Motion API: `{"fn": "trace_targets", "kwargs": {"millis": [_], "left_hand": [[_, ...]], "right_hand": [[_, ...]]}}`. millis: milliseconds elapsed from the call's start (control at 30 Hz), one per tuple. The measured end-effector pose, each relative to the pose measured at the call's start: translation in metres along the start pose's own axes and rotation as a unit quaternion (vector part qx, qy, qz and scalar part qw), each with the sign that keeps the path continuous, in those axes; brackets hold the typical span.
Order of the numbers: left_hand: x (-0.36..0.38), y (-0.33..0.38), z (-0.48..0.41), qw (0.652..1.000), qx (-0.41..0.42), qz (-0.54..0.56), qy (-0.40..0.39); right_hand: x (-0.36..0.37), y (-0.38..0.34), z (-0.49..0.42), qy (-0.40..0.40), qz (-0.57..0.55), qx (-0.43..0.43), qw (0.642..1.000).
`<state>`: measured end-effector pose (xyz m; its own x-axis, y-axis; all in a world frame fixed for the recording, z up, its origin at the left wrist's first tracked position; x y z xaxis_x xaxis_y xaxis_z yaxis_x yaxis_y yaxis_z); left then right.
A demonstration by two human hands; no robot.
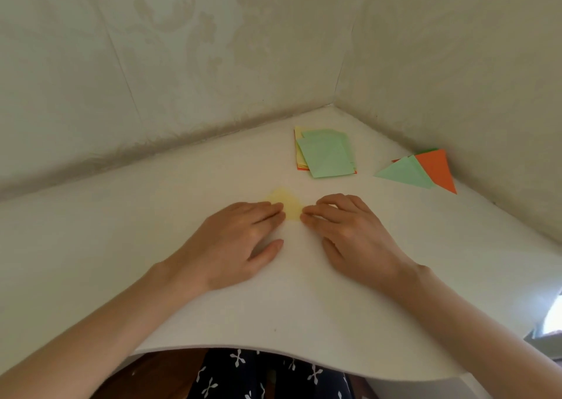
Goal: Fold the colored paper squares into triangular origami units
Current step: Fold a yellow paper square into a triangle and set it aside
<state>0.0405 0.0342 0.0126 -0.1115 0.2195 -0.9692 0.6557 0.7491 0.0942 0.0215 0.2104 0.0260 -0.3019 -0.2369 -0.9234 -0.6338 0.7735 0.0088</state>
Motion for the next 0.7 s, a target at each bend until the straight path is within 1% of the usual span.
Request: {"fn": "trace_targets", "kwargs": {"millis": [67, 167, 233, 300, 333, 500, 633, 700], "left_hand": [[0.002, -0.005, 0.0, 0.997, -0.032, 0.07, 0.004], [0.001, -0.006, 0.0, 0.994, -0.042, 0.1, 0.005], [-0.002, 0.0, 0.0, 0.997, -0.034, 0.06, 0.017], [-0.004, 0.003, 0.003, 0.999, -0.037, 0.014, 0.03], [-0.004, 0.004, 0.004, 0.999, -0.04, 0.005, 0.023], [-0.001, 0.0, 0.006, 0.999, -0.042, -0.002, 0.005], [0.004, -0.005, 0.005, 0.998, -0.052, 0.021, -0.012], [0.003, -0.006, 0.005, 0.999, -0.048, 0.009, -0.005]], "right_hand": [[0.003, 0.001, -0.001, -0.018, -0.006, 0.019, 1.0], [0.009, 0.0, -0.015, -0.055, -0.003, 0.014, 0.998], [0.006, -0.001, -0.025, -0.056, -0.001, 0.012, 0.998], [0.001, 0.001, -0.029, -0.033, -0.006, 0.026, 0.999], [-0.001, 0.002, -0.028, -0.026, -0.009, 0.033, 0.999], [0.01, -0.001, -0.022, -0.052, -0.005, 0.039, 0.998], [0.012, 0.0, -0.037, -0.046, 0.012, 0.048, 0.998], [0.012, -0.004, -0.049, -0.076, 0.019, 0.046, 0.996]]}}
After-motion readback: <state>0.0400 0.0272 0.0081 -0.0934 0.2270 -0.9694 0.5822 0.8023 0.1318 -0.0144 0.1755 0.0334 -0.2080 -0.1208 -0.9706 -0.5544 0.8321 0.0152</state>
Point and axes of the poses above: each hand's wrist, its own z-axis away from the middle knuckle, its own x-axis out of the palm, y = z × x, the point moved 4 cm from there along -z, towards the middle knuckle, and after that the axes turned 7 degrees about x, right-handed, at the moved point
